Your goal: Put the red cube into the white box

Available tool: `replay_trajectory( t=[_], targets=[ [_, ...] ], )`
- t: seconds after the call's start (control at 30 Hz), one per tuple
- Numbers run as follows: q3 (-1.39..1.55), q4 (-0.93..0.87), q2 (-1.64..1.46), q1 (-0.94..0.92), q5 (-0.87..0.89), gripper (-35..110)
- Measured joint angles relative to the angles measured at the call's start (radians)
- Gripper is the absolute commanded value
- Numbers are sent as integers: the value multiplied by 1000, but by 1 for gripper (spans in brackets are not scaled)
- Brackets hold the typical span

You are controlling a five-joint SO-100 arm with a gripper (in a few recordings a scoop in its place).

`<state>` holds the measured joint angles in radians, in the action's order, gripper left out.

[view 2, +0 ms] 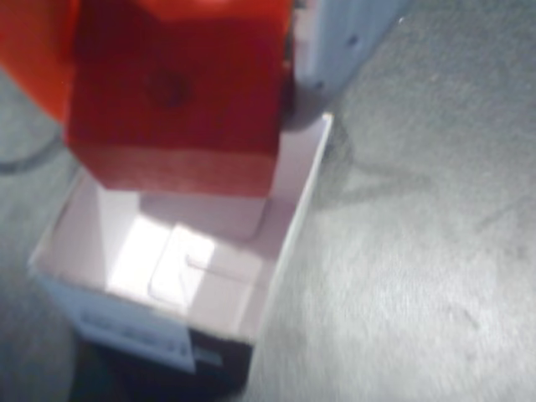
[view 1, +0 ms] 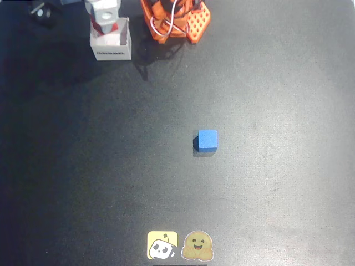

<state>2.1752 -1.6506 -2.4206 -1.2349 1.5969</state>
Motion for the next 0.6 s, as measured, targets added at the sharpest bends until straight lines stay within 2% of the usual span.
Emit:
replay_trajectory(
  t=[0.23, 0.33, 0.4, 0.6],
  targets=[
    [0, 29, -5, 2, -48, 22],
    [0, 32, -5, 2, -51, 14],
    [0, 32, -5, 2, -60, 0],
    [0, 84, -5, 21, -137, 0]
  ],
)
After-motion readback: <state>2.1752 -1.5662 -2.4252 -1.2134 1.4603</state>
